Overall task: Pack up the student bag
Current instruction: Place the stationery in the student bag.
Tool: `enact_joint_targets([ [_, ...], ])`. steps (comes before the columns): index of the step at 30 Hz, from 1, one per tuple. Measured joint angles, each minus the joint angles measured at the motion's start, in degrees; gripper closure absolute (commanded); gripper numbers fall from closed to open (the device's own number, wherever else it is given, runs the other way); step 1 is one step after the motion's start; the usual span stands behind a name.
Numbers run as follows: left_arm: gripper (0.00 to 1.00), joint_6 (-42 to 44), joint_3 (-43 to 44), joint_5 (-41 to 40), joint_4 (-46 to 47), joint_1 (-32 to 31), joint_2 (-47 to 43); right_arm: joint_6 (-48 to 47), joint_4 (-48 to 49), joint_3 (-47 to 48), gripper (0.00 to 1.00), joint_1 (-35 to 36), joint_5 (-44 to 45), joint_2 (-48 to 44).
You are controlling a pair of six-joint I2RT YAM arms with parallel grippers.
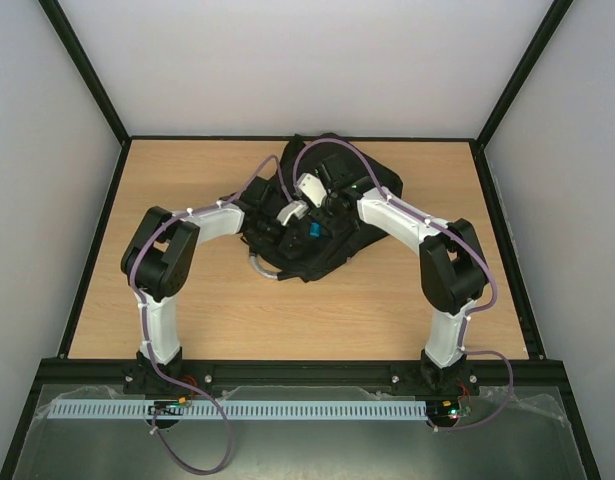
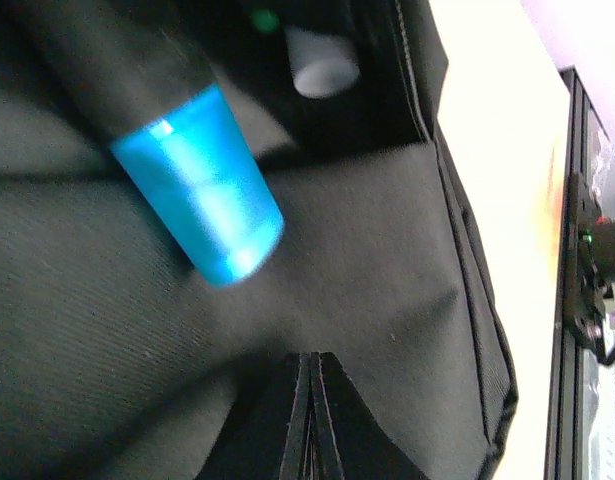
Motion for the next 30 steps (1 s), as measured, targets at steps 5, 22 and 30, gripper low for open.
enact_joint_targets([
  [5, 0.98, -6.3, -0.7, -1.5, 8.1, 0.0, 0.0, 0.1, 0.0, 0.0, 0.99, 0.0, 0.0, 0.0],
  [22, 0.95, -23.8, 3.6, -8.2, 26.5, 0.1, 6.6, 0.9, 0.5, -0.6, 0.99, 0.0, -0.5, 0.3],
  [30, 0.82, -4.6, 3.2, -3.9, 7.8, 4.1, 1.1, 0.7, 3.0, -4.1, 0.99, 0.0, -0.7, -0.3],
])
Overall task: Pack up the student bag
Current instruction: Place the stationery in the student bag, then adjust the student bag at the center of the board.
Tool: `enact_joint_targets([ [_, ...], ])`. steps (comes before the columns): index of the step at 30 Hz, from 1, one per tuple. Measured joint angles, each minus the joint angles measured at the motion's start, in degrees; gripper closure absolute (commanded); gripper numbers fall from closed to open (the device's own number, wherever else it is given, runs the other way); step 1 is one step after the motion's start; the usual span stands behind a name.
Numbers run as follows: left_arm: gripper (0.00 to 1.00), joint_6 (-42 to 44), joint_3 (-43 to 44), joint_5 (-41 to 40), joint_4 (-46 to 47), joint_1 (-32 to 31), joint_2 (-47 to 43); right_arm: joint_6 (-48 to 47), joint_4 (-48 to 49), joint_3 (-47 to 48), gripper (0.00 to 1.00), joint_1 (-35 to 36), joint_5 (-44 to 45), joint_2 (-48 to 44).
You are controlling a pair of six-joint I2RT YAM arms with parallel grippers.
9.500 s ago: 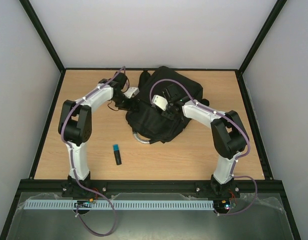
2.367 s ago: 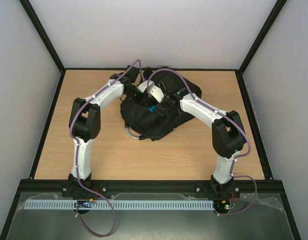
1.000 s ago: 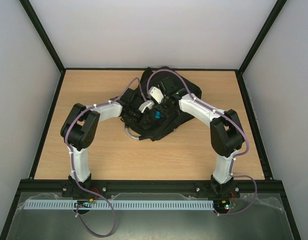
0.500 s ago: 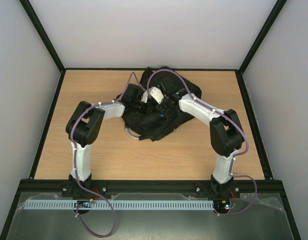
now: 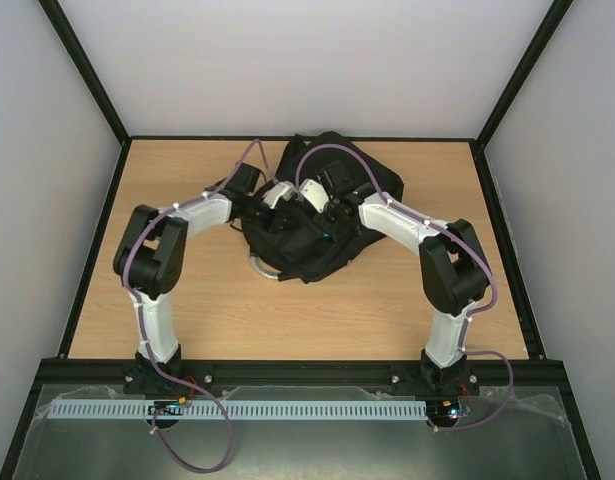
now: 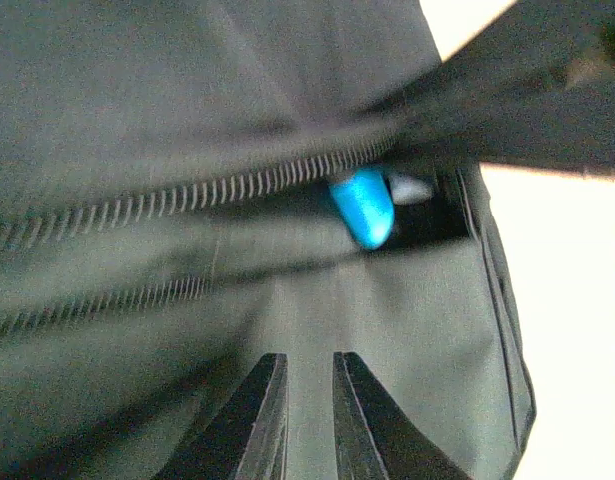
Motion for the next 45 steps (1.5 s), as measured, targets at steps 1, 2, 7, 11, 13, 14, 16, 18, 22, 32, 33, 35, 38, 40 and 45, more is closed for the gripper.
enact_joint_targets([
  [1, 0.8, 3.7, -0.4, 0.3, -3.0, 0.7, -1.3, -0.2, 0.0, -0.2, 0.99, 0.0, 0.0, -0.3],
  [2, 0.8, 6.9, -0.9, 0.5, -5.7, 1.3, -2.5, -0.3, 0.0, -0.3, 0.99, 0.0, 0.1, -0.4],
  [7, 0.69, 18.1, -7.4, -1.0, -12.8, 4.3, -9.6, -0.7, 0.0, -0.5, 0.99, 0.0, -0.1, -0.5],
  [11, 0.63, 18.6, -12.5, -2.8, -13.0, 6.5, -14.5, -0.7, 0.1, -0.8, 0.99, 0.0, -0.5, -0.6],
  [13, 0.62, 17.3, -13.2, -3.1, -12.6, 8.4, -16.0, -0.8, 0.4, -1.6, 0.99, 0.2, -0.4, -1.2],
  [14, 0.61, 16.9, -13.2, -3.1, -12.2, 9.3, -16.4, -0.8, 0.5, -2.0, 0.99, 0.2, -0.4, -1.4],
  [16, 0.59, 16.0, -13.1, -3.5, -11.4, 11.0, -17.4, -0.8, 0.5, -2.7, 0.99, 0.3, -0.5, -2.0],
  [18, 0.56, 15.1, -12.7, -4.2, -11.4, 12.7, -18.3, -0.8, 0.5, -3.3, 0.99, 0.4, -0.4, -2.5],
  [22, 0.49, 11.9, -10.3, -6.9, -10.6, 15.6, -18.6, -1.2, 0.6, -4.3, 0.99, 0.5, -0.4, -3.4],
  [32, 0.42, 7.1, -5.1, -8.7, -9.3, 19.7, -14.4, -4.3, 0.8, -9.6, 0.94, 0.6, 0.1, -8.0],
  [33, 0.42, 6.8, -5.1, -9.0, -9.2, 19.5, -13.8, -4.7, 0.7, -10.2, 0.93, 0.6, 0.1, -8.6],
  [35, 0.41, 6.4, -5.2, -9.5, -9.3, 19.1, -12.7, -5.7, 0.7, -11.5, 0.9, 0.6, 0.0, -9.6],
  [38, 0.41, 6.0, -6.1, -9.6, -9.3, 18.1, -12.0, -7.3, -0.1, -13.9, 0.76, 0.7, -0.2, -11.5],
  [40, 0.41, 6.0, -6.7, -9.4, -9.4, 17.2, -12.0, -8.3, -0.6, -15.4, 0.6, 0.7, -0.4, -12.5],
  [45, 0.42, 6.5, -7.2, -8.9, -10.4, 13.8, -10.3, -11.3, -3.3, -17.0, 0.33, 0.9, -2.3, -13.4],
])
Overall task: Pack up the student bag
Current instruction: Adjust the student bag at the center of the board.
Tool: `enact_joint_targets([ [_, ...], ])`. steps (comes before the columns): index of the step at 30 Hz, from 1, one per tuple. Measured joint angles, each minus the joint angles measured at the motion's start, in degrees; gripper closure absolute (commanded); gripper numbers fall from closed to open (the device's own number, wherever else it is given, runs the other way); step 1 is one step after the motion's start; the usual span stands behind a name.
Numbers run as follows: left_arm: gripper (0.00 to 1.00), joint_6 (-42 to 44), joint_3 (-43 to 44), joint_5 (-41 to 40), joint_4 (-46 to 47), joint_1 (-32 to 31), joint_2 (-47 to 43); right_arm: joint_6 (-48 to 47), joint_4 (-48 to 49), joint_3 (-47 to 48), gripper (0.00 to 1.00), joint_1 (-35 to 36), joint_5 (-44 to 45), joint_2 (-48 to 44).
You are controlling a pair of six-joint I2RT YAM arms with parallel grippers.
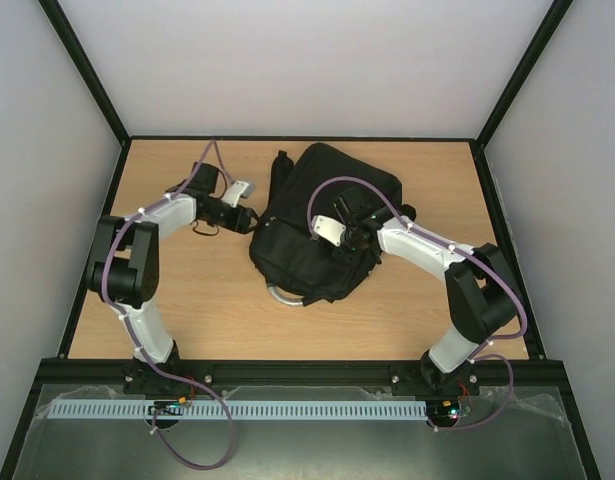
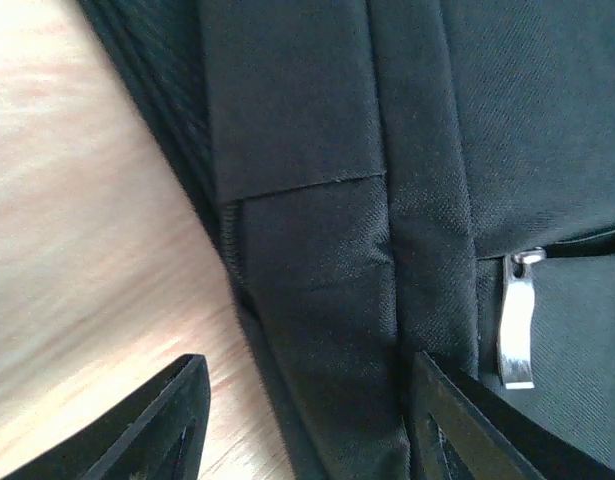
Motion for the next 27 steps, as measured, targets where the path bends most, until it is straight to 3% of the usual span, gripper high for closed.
enact_joint_targets([
  [7, 0.42, 0.6, 0.8, -2.3, -3.6, -4.4, 4.7, -4.1, -9.1, 2.0, 0.3, -0.5, -8.8, -0.1],
  [14, 0.42, 1.3, 3.2, -4.8, -6.0, -6.3, 4.9, -5.0, -16.6, 4.2, 0.41, -1.7, -15.6, 0.2],
  [22, 0.41, 3.9, 4.5, -7.9, -8.9, -5.8, 2.6, -2.3, -18.9, 10.9, 0.54, -8.4, -21.9, 0.4],
  [25, 0.36, 5.1, 6.0, -8.8, -9.5, -4.3, 0.0, -0.2, -18.3, 12.3, 0.57, -9.6, -22.4, 1.4],
  [27, 0.21, 5.7, 7.8, -9.6, -9.2, -2.3, -2.1, 1.8, -17.3, 13.0, 0.57, -10.0, -21.7, 2.4],
])
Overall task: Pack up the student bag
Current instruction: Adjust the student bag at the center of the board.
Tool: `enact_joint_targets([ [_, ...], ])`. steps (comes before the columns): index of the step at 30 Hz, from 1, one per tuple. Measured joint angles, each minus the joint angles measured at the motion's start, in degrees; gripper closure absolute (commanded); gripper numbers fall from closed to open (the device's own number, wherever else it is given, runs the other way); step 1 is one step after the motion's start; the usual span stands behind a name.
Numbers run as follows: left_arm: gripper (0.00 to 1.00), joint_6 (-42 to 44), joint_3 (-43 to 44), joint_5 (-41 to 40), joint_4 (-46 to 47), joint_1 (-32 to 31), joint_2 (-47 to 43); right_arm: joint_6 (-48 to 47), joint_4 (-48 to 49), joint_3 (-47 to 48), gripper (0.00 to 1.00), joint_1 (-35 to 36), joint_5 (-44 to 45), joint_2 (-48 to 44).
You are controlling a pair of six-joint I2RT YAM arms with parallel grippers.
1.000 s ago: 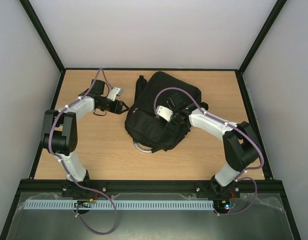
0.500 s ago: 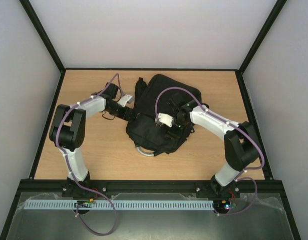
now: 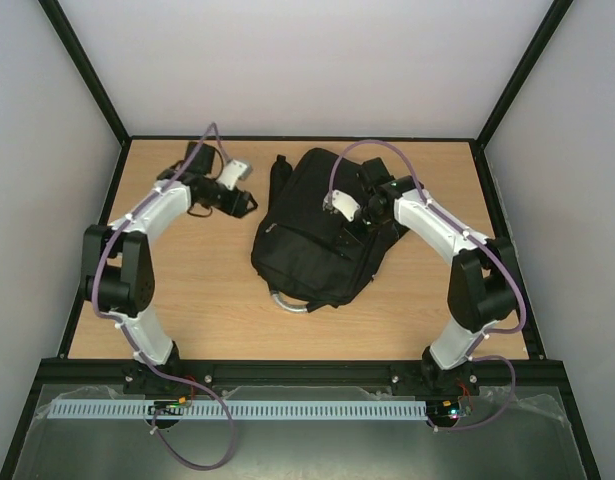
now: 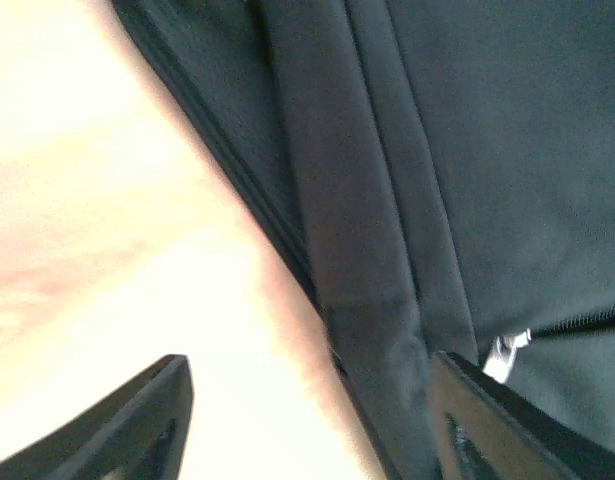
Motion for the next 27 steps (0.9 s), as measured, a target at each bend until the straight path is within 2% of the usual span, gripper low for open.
enact_joint_targets([
  [1, 0.03, 0.3, 0.7, -0.2, 0.5, 0.6, -0.6, 0.8, 0.3, 0.3, 0.57, -0.3, 0.2, 0.4],
  [2, 0.01, 0.2, 1.6, -0.6, 1.4, 1.4, -1.3, 1.5, 0.7, 0.7, 0.55, -0.7, 0.2, 0.9],
  [6, 0.01, -9.4, 8.0, -1.8, 8.5, 4.8, -1.2, 6.4, 3.2, 2.7, 0.34, -5.3, 0.0, 2.1],
  [9, 0.0, -16.1, 11.5, -1.7, 14.0, 5.8, 1.5, 10.1, 6.1, 2.4, 0.07, -9.4, 3.5, 2.1],
  [10, 0.01, -18.1, 11.6, -1.5, 15.1, 5.8, 2.4, 11.4, 7.0, 2.0, 0.03, -10.6, 4.6, 2.1],
  [14, 0.01, -23.3, 8.5, 1.4, 16.5, 3.9, 6.4, 14.4, 8.3, -0.9, 0.01, -15.2, 6.5, 1.6],
  [16, 0.05, -23.2, 6.5, 2.4, 14.9, 2.4, 8.5, 15.4, 8.7, -3.4, 0.01, -16.7, 7.4, 0.2],
  [20, 0.19, -18.1, 6.3, 4.4, 8.2, -0.7, 12.2, 17.2, 8.7, -9.3, 0.0, -17.7, 8.8, -3.3],
  [22, 0.22, -15.6, 6.2, 5.4, 5.3, -1.9, 12.7, 17.8, 8.6, -11.6, 0.01, -17.7, 8.9, -3.9],
  [27, 0.33, -11.1, 2.6, 8.9, 3.5, -2.2, 11.6, 18.7, 8.5, -13.8, 0.06, -17.7, 7.5, -2.5],
])
